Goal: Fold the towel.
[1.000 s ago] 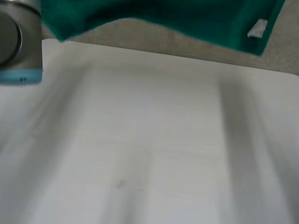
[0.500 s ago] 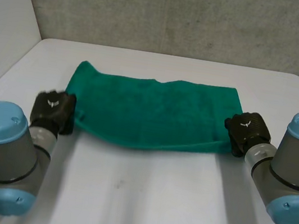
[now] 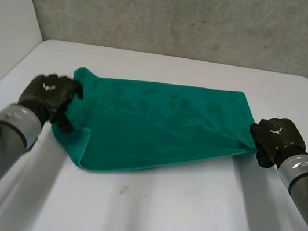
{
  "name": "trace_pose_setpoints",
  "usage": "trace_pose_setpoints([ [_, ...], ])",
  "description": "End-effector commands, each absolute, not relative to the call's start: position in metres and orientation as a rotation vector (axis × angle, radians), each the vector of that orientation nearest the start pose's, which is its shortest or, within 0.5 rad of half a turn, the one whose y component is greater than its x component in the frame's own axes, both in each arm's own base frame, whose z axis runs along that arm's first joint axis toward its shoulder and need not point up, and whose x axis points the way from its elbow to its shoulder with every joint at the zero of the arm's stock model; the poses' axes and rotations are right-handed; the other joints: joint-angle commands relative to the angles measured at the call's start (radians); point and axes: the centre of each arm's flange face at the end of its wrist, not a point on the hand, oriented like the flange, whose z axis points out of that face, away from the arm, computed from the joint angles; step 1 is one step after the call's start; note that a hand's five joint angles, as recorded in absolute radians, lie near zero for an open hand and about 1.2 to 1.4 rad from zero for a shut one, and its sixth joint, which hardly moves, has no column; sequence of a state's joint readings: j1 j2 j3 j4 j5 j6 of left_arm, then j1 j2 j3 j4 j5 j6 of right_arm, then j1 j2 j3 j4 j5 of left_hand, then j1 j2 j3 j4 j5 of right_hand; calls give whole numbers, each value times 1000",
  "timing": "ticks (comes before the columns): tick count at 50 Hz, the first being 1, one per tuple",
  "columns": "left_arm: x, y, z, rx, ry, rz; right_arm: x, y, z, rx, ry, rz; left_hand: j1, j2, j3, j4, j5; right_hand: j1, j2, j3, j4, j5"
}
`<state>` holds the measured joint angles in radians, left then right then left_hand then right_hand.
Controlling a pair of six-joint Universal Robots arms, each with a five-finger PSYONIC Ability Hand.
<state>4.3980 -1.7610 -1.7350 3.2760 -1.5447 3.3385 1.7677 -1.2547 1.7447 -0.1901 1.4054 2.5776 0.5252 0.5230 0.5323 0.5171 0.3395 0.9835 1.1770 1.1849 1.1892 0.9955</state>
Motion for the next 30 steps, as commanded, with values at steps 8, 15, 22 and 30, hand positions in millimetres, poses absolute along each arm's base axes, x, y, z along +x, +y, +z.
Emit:
trace_pose_setpoints([
  [8,-234,-309,180,1150,2328,-1826,212,-286,161,-1138,2340,-1892,96,99,89,104,108,413,219,211,207,226],
  [15,-237,-319,164,1322,2307,-1637,212,-285,153,-1145,2358,-1855,79,81,72,87,90,413,219,211,207,226],
  [22,-239,-321,157,1367,2306,-1594,212,-285,153,-1145,2356,-1855,70,72,63,78,81,413,219,211,207,226],
  [30,-240,-326,139,1434,2267,-1528,212,-285,153,-1148,2356,-1855,26,28,19,34,37,413,219,211,207,226],
])
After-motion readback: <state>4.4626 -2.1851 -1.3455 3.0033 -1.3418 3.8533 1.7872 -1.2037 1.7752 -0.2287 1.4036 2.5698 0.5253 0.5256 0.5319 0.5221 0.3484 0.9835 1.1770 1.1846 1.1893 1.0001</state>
